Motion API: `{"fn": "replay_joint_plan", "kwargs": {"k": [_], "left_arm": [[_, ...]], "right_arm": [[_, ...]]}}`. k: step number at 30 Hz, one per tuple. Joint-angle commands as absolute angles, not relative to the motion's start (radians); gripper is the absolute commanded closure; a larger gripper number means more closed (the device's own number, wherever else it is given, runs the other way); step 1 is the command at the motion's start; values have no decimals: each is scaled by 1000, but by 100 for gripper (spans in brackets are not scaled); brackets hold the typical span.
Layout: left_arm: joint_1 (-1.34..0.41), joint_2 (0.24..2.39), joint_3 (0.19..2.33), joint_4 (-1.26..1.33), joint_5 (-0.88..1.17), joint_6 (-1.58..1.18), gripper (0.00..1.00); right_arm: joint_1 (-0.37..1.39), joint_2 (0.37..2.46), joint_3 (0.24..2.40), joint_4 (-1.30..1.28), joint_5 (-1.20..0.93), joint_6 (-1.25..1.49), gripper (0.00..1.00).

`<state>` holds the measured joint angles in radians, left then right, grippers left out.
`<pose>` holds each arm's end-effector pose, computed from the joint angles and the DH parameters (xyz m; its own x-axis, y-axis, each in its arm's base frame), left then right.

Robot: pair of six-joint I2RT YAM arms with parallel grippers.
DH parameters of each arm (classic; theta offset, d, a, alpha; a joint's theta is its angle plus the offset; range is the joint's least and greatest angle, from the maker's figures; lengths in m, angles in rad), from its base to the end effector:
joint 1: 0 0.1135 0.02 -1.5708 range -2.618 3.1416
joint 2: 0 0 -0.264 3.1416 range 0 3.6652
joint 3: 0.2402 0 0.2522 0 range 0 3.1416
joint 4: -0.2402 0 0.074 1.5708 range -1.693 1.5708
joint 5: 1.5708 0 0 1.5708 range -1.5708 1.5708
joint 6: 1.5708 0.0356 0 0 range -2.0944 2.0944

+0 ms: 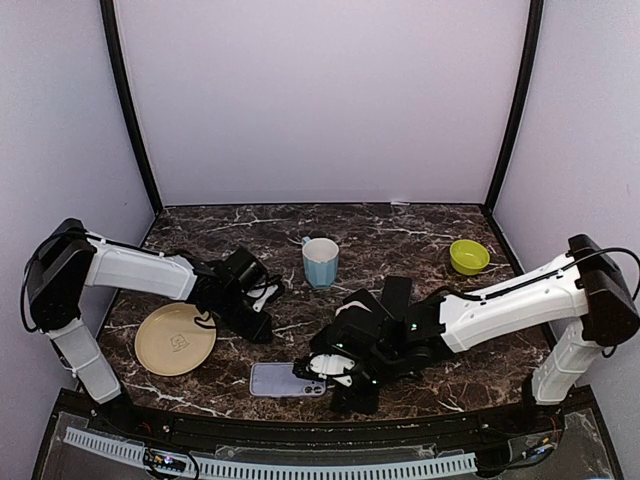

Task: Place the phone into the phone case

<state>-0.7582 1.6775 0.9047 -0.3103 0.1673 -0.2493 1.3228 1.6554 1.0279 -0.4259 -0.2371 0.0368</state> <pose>0.2257 -0.2219 0.1516 -0.8029 0.4253 -0.4178 0.5537 0.7917 -0.2582 0.0728 0.3215 0.1869 -0.2489 -0.8373 -0.4868 -0.9623 0.1569 0.2222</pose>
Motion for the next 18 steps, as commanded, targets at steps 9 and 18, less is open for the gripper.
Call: {"fn": "replay_joint_plan", "kwargs": {"k": [9, 18], "left_arm": [[-812, 1695, 869, -434, 251, -194, 84], [-879, 1609, 745, -439, 343, -268, 84]], "right_arm": [[1285, 1801, 1001, -180, -112, 235, 93], [1131, 1917, 1093, -171, -5, 240, 93]]}}
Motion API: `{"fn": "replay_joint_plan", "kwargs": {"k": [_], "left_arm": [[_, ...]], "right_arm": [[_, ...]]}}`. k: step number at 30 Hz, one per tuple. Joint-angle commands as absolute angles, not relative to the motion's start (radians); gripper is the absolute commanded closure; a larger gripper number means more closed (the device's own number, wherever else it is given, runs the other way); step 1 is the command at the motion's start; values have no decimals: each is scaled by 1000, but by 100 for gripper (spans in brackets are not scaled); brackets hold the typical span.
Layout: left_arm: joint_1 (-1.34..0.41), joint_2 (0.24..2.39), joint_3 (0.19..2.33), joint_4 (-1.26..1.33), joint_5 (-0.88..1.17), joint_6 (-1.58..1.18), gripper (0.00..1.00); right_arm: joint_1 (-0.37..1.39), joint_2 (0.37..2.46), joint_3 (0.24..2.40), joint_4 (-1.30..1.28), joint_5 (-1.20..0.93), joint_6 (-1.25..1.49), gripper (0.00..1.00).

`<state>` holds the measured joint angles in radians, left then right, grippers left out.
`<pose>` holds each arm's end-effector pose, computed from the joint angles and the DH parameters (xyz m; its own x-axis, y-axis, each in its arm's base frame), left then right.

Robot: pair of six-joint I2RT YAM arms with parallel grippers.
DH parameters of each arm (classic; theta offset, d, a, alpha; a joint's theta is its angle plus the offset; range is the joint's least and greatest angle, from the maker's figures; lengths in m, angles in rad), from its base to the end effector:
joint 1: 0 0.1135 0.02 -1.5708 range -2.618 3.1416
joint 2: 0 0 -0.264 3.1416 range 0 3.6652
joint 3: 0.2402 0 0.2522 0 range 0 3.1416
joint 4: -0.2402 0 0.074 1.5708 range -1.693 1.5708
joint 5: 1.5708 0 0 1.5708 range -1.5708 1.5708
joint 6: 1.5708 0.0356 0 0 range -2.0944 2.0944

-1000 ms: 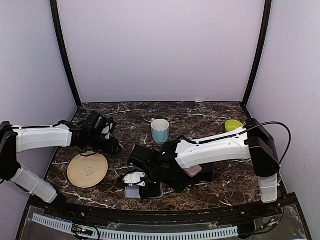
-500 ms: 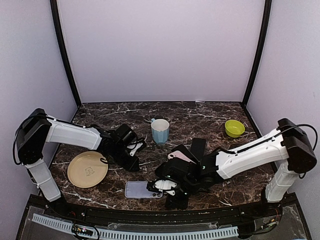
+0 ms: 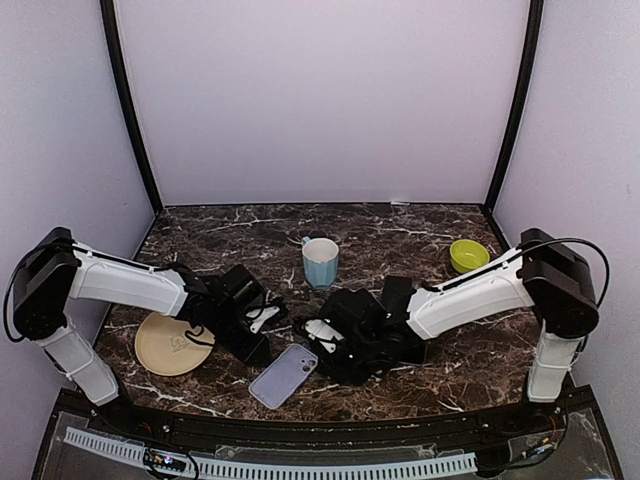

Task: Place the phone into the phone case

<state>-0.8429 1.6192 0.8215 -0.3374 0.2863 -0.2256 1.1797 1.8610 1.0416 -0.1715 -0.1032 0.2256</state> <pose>0.1870 -0.2250 0.1457 -0.7658 0.5368 -0.3541 0.6404 0.6867 -0.3439 0.1363 0.3403 0.1369 -0.5213 -0.6806 -0.5148 -0.8459 0.4917 0.2066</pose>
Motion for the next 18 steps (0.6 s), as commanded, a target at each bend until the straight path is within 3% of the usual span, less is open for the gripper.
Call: {"fn": "replay_joint_plan", "kwargs": {"k": [1, 7, 10, 13, 17, 18], "left_arm": [[-889, 1591, 736, -436, 347, -281, 84], [-915, 1464, 656, -356, 345, -338, 83], [-915, 1426, 648, -318, 316, -354, 82], [-915, 1391, 636, -278, 306, -367, 81], [-915, 1381, 637, -276, 235, -352, 79], [-915, 1383, 640, -287, 225, -345, 79]], "right_arm": [[1114, 1920, 1112, -168, 15, 241, 93], [1062, 1920, 1216, -218, 3, 242, 91], [1055, 1820, 1231, -315, 78, 290, 88], [997, 1686, 1220, -413, 235, 405, 68], [892, 1601, 1178, -499, 466, 599, 18], [855, 1614, 1175, -523, 506, 645, 13]]}}
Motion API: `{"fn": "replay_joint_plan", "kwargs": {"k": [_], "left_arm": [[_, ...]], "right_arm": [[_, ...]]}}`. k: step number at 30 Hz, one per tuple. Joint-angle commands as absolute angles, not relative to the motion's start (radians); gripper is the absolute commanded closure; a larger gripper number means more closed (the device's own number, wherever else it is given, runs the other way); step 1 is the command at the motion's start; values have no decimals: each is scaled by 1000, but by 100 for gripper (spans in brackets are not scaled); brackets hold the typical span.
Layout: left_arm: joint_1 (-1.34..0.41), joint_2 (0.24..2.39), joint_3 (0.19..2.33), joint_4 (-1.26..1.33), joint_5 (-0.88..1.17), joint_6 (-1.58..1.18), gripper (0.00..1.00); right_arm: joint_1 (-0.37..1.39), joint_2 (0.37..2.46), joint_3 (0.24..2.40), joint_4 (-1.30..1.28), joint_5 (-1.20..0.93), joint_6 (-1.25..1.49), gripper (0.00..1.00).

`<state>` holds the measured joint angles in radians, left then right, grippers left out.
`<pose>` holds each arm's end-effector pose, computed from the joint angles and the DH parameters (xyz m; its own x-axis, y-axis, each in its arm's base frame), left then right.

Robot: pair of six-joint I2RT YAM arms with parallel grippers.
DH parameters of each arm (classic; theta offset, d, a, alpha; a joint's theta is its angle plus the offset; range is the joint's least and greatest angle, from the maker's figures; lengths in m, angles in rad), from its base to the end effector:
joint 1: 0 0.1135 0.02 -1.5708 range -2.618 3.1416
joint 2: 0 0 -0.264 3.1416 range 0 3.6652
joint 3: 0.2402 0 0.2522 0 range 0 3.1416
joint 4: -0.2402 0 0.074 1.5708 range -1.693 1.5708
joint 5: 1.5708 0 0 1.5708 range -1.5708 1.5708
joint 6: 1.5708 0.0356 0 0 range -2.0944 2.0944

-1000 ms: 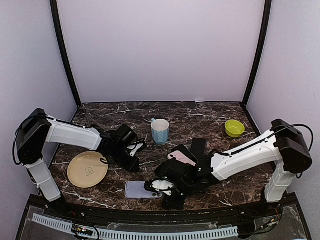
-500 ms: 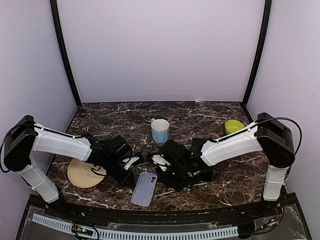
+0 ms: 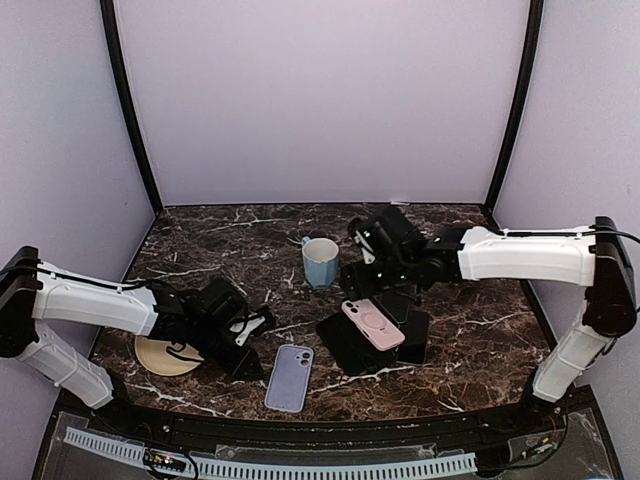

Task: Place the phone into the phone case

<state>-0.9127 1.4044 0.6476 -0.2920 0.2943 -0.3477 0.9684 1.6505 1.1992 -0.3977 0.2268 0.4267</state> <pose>0.1444 -0.2037 0.1556 -0.7866 0.4843 -0.3831 0.6144 0.6764 -0.4063 0.2103 0.2916 0.2422 -0.6846 -0.2839 -0.6713 -0.4782 0.8700 0.1198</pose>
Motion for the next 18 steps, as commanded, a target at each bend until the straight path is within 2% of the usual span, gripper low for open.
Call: {"fn": "replay_joint_plan", "kwargs": {"k": [1, 2, 3, 5, 6, 8, 10, 18], "left_arm": [[-914, 1385, 647, -291, 207, -342, 77], [-914, 1389, 650, -297, 202, -340, 76], [-914, 1391, 658, -297, 198, -339, 74], [-914, 1398, 668, -295, 195, -340, 63], [-914, 1403, 671, -296, 193, -342, 51], [-914, 1405, 677, -299, 184, -342, 40], [-914, 1400, 673, -299, 180, -338, 34], [-915, 1398, 673, -329, 182, -313, 33]], "right_arm": [[808, 1636, 1178, -549, 533, 685, 9], [777, 1666, 1187, -566, 559, 718, 3], [754, 1718, 1209, -583, 574, 753, 2], [727, 1809, 1267, -623, 589, 792, 2], [724, 1855, 1302, -649, 590, 806, 2], [722, 1935, 1363, -697, 591, 829, 2], [722, 1989, 1402, -720, 577, 839, 2], [712, 2038, 1345, -623, 436, 853, 3]]}}
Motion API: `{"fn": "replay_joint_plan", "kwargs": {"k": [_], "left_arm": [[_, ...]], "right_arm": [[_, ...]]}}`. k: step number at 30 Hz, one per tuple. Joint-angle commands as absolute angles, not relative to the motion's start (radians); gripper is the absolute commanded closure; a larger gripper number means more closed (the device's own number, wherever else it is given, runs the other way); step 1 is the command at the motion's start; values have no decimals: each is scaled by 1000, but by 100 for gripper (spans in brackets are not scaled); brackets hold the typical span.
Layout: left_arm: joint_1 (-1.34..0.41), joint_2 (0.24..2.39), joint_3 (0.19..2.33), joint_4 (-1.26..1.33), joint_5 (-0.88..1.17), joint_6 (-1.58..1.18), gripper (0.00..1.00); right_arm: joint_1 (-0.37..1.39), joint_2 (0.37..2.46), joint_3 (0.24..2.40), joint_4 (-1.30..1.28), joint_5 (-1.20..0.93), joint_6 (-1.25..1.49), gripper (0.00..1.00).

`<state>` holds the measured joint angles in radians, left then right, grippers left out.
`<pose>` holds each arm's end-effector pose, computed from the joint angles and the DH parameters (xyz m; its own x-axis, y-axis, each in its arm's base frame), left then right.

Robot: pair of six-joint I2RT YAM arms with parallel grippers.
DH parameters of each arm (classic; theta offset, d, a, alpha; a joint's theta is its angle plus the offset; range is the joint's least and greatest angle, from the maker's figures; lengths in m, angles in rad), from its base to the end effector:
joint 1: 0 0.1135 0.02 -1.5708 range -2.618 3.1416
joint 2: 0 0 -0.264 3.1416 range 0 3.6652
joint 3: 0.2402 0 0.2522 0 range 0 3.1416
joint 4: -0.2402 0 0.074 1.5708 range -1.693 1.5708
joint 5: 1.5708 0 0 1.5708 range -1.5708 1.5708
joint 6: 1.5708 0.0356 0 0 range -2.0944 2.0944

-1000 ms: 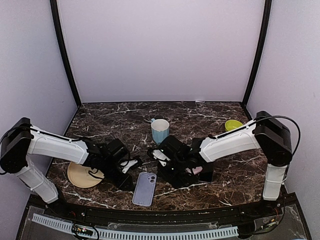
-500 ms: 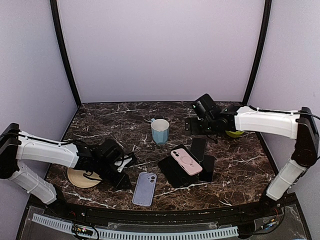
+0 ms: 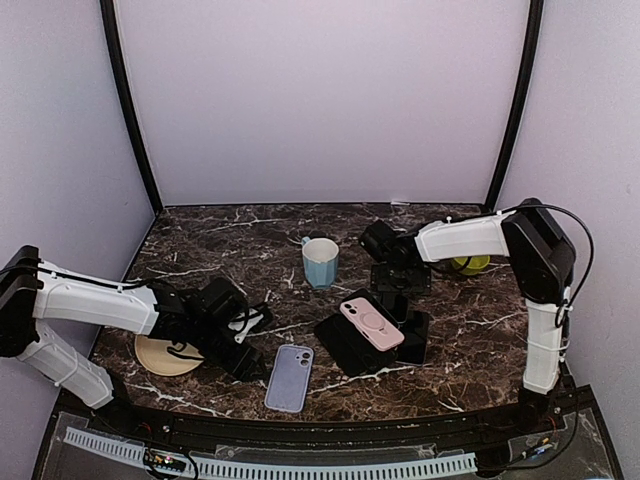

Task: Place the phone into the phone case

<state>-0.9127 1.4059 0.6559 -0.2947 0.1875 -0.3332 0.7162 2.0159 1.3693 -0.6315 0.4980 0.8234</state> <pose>0.1486 -0.2031 0.1566 -0.7728 0.4742 -0.4218 0.6157 0.7216 -0.3166 0.3096 0.2470 0.1513 -0.8377 0.1252 -0.5316 0.2083 0.9730 -0.0992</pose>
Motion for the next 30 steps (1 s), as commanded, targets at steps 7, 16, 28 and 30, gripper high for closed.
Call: {"fn": "replay_joint_plan", "kwargs": {"k": [7, 16, 28, 30], "left_arm": [[-915, 1391, 673, -337, 188, -314, 35], [-916, 1328, 657, -362, 211, -398, 50], [-941, 1398, 594, -360, 228, -439, 62], [-946, 1402, 585, -353, 221, -451, 64]], "right_arm": [[696, 2090, 1362, -586, 324, 817, 11], [658, 2041, 1275, -515, 232, 726, 51], [651, 1839, 1257, -381, 261, 550, 64], [652, 1790, 1223, -341, 269, 549, 66]]}}
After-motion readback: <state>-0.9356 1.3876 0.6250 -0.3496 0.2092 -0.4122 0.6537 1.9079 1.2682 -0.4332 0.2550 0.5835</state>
